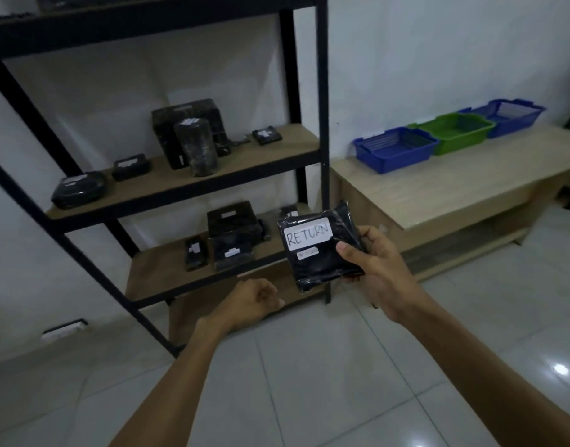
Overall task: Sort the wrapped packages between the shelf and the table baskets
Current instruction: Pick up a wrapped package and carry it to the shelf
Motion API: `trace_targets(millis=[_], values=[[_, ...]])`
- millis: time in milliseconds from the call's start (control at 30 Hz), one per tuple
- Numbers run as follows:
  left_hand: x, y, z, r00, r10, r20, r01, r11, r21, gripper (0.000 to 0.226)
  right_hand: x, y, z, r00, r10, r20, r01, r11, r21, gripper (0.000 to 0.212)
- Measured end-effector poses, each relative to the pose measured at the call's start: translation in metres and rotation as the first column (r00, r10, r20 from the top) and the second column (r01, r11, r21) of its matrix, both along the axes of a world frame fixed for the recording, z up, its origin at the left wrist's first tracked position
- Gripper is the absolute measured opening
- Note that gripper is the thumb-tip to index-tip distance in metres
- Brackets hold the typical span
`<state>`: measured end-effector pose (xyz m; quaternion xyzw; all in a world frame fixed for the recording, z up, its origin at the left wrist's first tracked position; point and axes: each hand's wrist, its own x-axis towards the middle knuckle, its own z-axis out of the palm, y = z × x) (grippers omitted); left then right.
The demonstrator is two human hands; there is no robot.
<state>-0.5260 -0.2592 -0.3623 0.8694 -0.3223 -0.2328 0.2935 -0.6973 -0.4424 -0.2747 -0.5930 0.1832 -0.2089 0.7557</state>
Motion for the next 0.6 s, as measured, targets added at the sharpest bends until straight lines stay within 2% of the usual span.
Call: trace_targets(millis=[133,300,400,600], values=[[-0.035,-0.064,-0.006,1.000,-0.012,0.026,0.012,1.000,0.011,0.028,-0.035,-0.062,-0.004,1.000,-0.005,-0.005,0.005,1.000,0.013,0.025],[-0.059,-0.140,-0.015,0.999,-0.028,-0.029,0.029,0.999,0.037,0.033,-0.056,-0.135,-0.008,0.999,-0.049,0.010,0.049,0.997,0.067,0.031],[-0.053,-0.191,-0.017,0.997,-0.068,-0.022,0.069,0.996,0.053,0.034,-0.056,-0.181,-0.011,0.997,-0.073,0.014,0.072,0.993,0.094,0.029],[-0.006,-0.306,-0.026,0.987,-0.152,-0.042,0.154,0.987,0.041,0.027,-0.019,-0.282,-0.026,0.991,-0.128,-0.041,0.130,0.991,0.029,0.022]])
